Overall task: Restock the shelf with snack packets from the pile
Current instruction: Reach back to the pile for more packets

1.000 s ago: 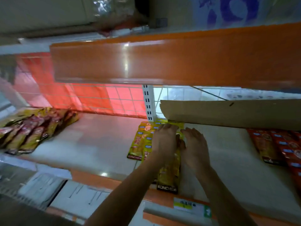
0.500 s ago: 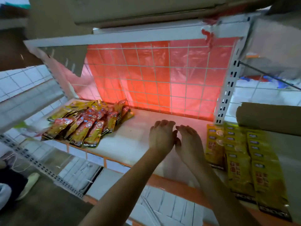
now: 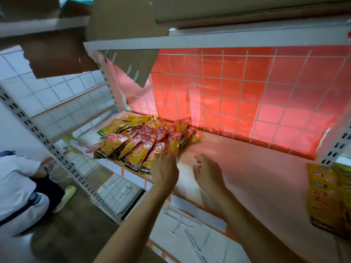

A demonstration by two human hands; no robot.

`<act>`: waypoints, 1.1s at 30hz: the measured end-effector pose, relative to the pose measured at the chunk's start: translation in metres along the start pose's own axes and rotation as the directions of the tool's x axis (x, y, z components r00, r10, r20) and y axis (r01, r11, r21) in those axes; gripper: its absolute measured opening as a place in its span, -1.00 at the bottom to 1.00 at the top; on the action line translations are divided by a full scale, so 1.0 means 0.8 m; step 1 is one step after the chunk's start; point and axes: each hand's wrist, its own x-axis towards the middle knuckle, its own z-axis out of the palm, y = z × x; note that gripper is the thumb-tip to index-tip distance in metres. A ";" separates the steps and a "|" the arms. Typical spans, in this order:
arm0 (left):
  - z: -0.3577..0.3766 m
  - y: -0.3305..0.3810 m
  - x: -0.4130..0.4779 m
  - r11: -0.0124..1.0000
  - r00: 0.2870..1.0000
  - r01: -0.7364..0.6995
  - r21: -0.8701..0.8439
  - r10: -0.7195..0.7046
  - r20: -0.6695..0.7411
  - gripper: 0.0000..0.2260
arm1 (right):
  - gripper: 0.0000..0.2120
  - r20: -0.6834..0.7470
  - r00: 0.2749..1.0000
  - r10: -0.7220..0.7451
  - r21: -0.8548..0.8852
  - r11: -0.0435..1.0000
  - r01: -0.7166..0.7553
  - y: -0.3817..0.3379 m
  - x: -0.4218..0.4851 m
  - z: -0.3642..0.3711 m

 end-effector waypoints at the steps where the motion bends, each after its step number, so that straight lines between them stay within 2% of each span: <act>1: 0.000 -0.012 0.002 0.999 0.999 0.035 0.024 -0.035 0.005 -0.72 | -0.65 0.013 1.000 0.011 0.012 1.000 -0.011 -0.006 0.007 0.008; 6: 0.007 -0.051 0.009 0.985 0.990 0.139 0.106 -0.141 0.018 -0.80 | -0.71 0.032 0.994 0.106 0.107 0.988 -0.109 -0.032 0.040 0.042; 10: 0.015 -0.058 0.014 0.986 0.988 0.154 0.067 -0.155 0.006 -0.82 | -0.73 0.027 0.976 0.217 0.253 0.943 -0.217 -0.048 0.063 0.063; 14: 0.023 -0.060 0.019 0.989 0.989 0.144 0.024 -0.144 0.022 -0.72 | -0.69 0.022 0.936 0.351 0.357 0.872 -0.335 -0.052 0.084 0.075; 16: 0.026 -0.060 0.022 0.989 0.989 0.146 0.011 -0.146 0.017 -0.67 | -0.70 0.051 0.912 0.407 0.434 0.813 -0.387 -0.049 0.089 0.078; 19: 0.030 -0.057 0.026 0.989 0.989 0.147 0.003 -0.147 0.001 -0.64 | -0.75 0.155 0.890 0.429 0.623 0.656 -0.425 -0.042 0.095 0.083; 23: 0.033 -0.044 0.031 0.986 0.986 0.167 -0.027 -0.167 -0.018 -0.50 | -0.75 0.250 0.880 0.403 0.712 0.539 -0.449 -0.025 0.097 0.075; 26: 0.032 -0.030 0.032 0.986 0.992 0.113 -0.126 -0.119 -0.040 -0.43 | -0.79 0.244 0.884 0.398 0.694 0.565 -0.446 -0.002 0.087 0.061; 29: 0.029 -0.006 0.033 0.959 0.997 0.023 -0.281 -0.042 -0.062 -0.53 | -0.80 0.166 0.889 0.427 0.664 0.618 -0.421 0.025 0.074 0.038; 31: 0.029 0.017 0.034 0.912 0.998 -0.019 -0.409 -0.009 -0.066 -0.60 | -0.79 0.080 0.890 0.448 0.646 0.657 -0.389 0.040 0.066 0.017; 33: 0.029 0.044 0.034 0.819 1.000 0.007 -0.574 -0.019 -0.015 -0.64 | -0.84 -0.059 0.891 0.450 0.602 0.729 -0.328 0.055 0.057 -0.008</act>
